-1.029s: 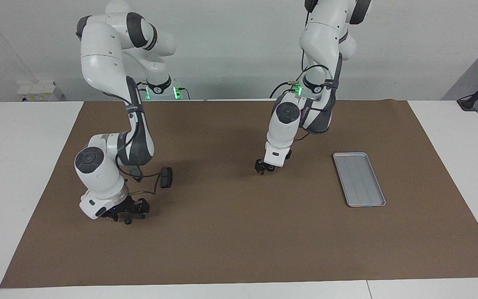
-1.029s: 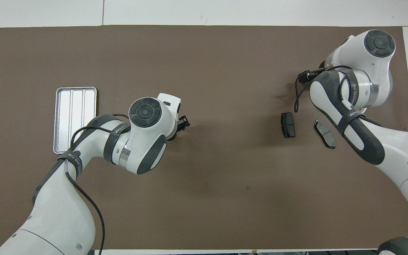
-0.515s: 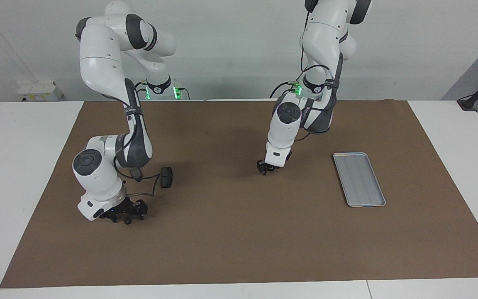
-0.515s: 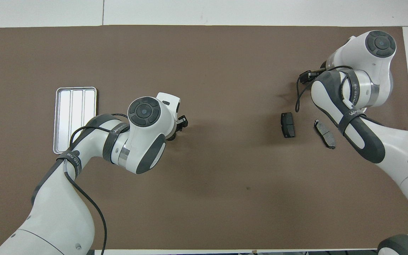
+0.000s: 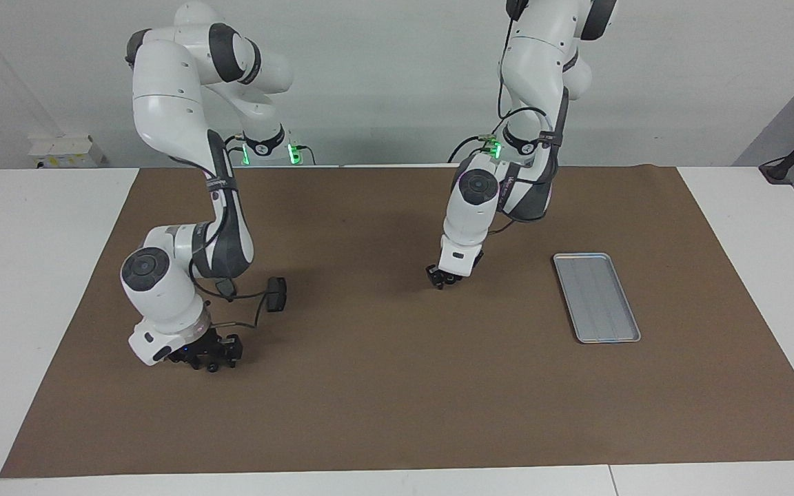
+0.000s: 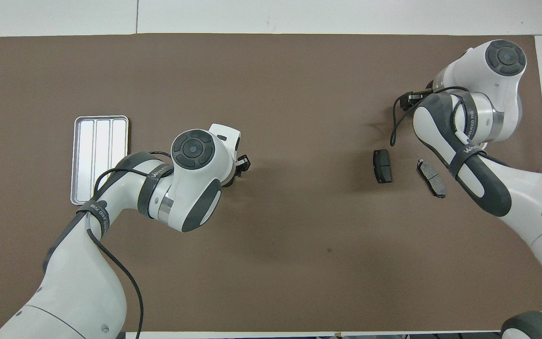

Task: Pick bearing gear from pile to tray
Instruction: 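Grasp the black bearing at mid-table with the left gripper, then carry the bearing into the silver tray and open the left gripper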

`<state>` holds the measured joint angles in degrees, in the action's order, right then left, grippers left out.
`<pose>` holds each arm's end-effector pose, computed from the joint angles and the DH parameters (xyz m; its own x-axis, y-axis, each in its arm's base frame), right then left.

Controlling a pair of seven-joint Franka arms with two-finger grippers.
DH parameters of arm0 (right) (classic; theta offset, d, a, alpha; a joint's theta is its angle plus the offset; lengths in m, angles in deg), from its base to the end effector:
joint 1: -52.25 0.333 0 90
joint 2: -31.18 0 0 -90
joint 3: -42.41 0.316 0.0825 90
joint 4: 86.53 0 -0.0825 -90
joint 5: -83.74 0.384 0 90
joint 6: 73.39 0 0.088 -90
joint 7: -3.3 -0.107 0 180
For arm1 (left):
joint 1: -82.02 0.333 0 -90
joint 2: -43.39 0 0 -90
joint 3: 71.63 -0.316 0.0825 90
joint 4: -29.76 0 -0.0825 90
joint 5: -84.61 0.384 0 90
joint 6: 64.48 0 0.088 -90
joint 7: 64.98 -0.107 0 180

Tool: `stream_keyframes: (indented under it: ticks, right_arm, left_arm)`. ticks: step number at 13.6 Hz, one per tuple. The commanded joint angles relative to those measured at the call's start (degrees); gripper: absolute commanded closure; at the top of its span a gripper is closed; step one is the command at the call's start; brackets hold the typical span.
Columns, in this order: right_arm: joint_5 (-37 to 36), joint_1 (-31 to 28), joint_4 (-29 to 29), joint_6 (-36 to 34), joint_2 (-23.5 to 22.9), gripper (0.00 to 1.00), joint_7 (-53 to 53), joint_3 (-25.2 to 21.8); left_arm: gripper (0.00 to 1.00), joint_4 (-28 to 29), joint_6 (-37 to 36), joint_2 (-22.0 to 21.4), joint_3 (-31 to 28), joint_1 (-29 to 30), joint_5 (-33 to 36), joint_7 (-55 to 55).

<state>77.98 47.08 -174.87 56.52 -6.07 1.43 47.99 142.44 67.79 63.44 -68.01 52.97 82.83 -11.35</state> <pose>0.7132 -0.0084 0.2798 0.9967 0.0147 0.0793 0.0131 -0.9997 0.0205 0.5149 -0.3291 0.2943 0.9241 0.3800 -0.0406 0.3810 -0.9244 0.0199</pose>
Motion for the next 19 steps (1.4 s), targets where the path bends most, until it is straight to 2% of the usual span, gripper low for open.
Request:
stream_keyframes:
  ticks: [1, 3, 5, 6, 8, 11, 14, 16, 19]
  right_arm:
    - [-0.57, -0.9, 0.72, 1.04, -0.98, 0.2, -1.12, 0.84]
    - [-0.66, -1.25, 1.42, 1.13, -1.94, 0.23, -1.12, 0.84]
    - [-0.39, -1.34, 1.6, 1.04, -1.95, 0.26, -1.12, 0.84]
    - [-0.39, -1.34, 1.69, 1.04, -1.95, 0.27, -1.12, 0.84]
    - [-0.39, -1.34, 1.6, 1.04, -2.03, 0.37, -1.21, 0.84]
    - [-0.3, -1.34, 1.6, 1.04, -2.03, 0.5, -1.21, 0.84]
    - [0.05, -1.34, 1.6, 1.13, -1.95, 0.7, -1.56, 0.84]
    - [0.14, -1.34, 1.69, 1.04, -1.95, 0.83, -1.48, 0.84]
    - [0.14, -1.34, 1.6, 1.04, -1.95, 1.0, -1.48, 0.84]
  left_arm:
    - [0.78, 0.44, -1.21, -0.54, -0.63, -1.02, -0.24, 0.43]
    - [0.87, 0.26, -1.57, -0.62, -0.55, -0.67, -0.24, 0.17]
    - [0.87, -0.96, -4.19, -1.58, -0.98, 0.91, -0.15, -0.88]
    - [0.87, -1.58, -6.99, -3.42, -0.99, 4.22, -0.06, -4.11]
    - [0.87, -1.41, -10.78, -5.98, -0.99, 9.94, -0.15, -15.69]
    - [0.87, -0.54, -11.15, -6.51, -0.99, 18.12, -0.15, -30.81]
    - [0.87, 0.08, -11.33, -6.69, -0.99, 25.94, -0.15, -45.93]
    - [0.87, 2.79, -10.72, -7.82, -0.99, 28.86, -0.15, -55.51]
    - [0.86, 4.39, -10.8, -8.62, -0.99, 30.36, -0.15, -62.49]
